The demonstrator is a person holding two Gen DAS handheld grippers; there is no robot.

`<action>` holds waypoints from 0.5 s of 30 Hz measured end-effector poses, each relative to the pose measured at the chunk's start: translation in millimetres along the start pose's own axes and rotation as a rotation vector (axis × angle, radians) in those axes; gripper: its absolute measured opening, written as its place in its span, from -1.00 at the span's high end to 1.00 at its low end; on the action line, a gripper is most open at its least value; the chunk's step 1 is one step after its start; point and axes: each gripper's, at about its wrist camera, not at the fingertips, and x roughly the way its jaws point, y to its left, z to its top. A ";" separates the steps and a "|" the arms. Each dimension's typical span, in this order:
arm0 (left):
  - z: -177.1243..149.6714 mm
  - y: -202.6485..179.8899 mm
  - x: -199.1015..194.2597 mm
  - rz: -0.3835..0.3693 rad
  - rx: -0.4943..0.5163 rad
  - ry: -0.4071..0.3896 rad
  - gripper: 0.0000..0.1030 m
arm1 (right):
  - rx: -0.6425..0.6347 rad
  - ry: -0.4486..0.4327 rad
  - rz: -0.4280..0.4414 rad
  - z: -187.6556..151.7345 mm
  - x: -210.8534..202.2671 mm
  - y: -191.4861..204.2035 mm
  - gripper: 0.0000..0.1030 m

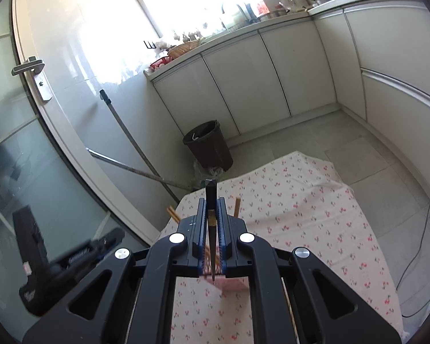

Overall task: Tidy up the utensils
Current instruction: 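Lower the chopsticks into the pink basket and open both grippers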

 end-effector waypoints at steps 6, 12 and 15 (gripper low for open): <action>-2.0 1.8 13.1 -0.011 -0.018 0.044 0.67 | -0.008 0.006 -0.033 4.9 50.0 3.8 0.80; -11.1 -20.3 5.0 0.007 0.090 0.011 0.65 | -0.042 0.038 -0.052 -12.0 57.7 2.9 0.79; -16.1 -31.3 -2.4 0.008 0.130 -0.005 0.60 | -0.071 0.033 -0.064 -18.6 43.9 5.9 0.79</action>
